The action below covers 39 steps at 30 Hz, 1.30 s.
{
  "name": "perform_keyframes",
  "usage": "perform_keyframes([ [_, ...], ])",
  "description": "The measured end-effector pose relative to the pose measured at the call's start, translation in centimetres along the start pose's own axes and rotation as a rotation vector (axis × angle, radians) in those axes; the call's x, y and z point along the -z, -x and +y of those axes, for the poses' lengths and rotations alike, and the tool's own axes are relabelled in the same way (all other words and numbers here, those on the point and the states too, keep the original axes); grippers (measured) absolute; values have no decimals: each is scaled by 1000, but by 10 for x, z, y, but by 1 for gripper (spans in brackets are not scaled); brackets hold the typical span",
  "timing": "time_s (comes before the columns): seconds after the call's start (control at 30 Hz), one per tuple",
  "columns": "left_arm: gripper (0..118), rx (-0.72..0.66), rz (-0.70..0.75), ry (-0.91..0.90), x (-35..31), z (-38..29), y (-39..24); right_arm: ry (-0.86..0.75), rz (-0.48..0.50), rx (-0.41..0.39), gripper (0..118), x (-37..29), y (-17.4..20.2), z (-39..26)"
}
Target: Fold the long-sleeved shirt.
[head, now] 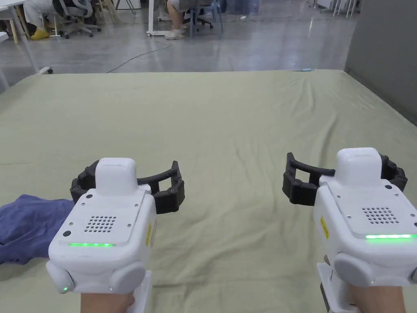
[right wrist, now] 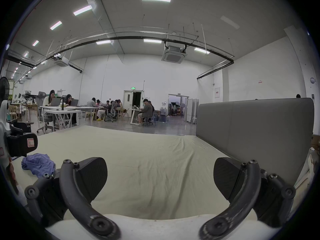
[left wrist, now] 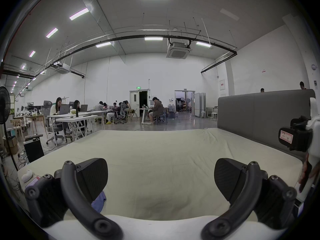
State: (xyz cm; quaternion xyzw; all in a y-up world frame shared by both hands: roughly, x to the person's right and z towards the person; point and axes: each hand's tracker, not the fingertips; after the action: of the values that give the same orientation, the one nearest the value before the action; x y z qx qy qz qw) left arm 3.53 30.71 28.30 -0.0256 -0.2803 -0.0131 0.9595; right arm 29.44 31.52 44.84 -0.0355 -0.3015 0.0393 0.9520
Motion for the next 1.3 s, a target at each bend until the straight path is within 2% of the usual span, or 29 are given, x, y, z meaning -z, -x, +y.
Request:
perform_keyframes([
  [0.33,118,-17,4,-3,0,0,0,-2,-4,-15,118,0,1,-1],
  [1.3,118,2,-9,-1,-3,-1,-3,3,9,10,118,-1,-1,0],
])
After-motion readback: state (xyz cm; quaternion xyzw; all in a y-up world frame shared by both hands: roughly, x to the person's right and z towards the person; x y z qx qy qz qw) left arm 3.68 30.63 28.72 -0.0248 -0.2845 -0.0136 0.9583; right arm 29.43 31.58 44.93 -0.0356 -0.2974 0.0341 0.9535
